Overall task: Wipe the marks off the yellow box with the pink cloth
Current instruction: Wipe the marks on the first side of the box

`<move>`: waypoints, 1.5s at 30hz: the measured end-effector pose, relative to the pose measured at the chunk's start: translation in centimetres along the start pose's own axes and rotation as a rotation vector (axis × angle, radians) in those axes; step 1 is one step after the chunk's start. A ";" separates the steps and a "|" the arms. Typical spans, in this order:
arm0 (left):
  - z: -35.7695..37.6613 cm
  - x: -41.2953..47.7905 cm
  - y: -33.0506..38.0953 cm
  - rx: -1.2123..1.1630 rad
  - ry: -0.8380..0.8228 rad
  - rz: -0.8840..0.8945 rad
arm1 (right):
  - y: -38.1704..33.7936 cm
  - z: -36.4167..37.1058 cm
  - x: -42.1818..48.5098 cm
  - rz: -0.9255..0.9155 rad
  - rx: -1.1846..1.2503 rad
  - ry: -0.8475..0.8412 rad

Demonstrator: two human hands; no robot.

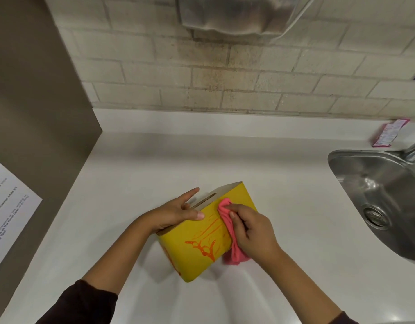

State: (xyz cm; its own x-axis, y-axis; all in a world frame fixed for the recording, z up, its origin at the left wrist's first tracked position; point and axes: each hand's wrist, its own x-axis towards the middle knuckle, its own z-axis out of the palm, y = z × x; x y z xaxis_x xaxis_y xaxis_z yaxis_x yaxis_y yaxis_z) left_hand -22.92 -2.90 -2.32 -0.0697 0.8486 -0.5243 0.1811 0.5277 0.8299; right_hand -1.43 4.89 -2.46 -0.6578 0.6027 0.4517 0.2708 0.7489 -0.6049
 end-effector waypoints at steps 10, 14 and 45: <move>0.2 -0.1 0.4 -0.039 0.014 -0.012 | -1.1 1.2 0.4 0.105 0.039 0.123; 0.1 0.2 -0.1 -0.054 0.005 -0.008 | -0.7 0.4 -0.7 -0.035 0.038 -0.035; 0.7 -0.4 0.1 -0.097 0.079 -0.039 | -1.2 1.1 -1.3 0.024 0.120 -0.061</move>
State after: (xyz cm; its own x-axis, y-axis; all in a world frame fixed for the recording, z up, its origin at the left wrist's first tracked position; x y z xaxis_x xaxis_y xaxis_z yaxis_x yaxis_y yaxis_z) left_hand -22.17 -3.22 -2.13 -0.1525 0.8259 -0.5427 0.0815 0.5578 0.8260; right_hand -1.68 2.91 -3.00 -0.6946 0.5995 0.3977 0.2036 0.6940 -0.6906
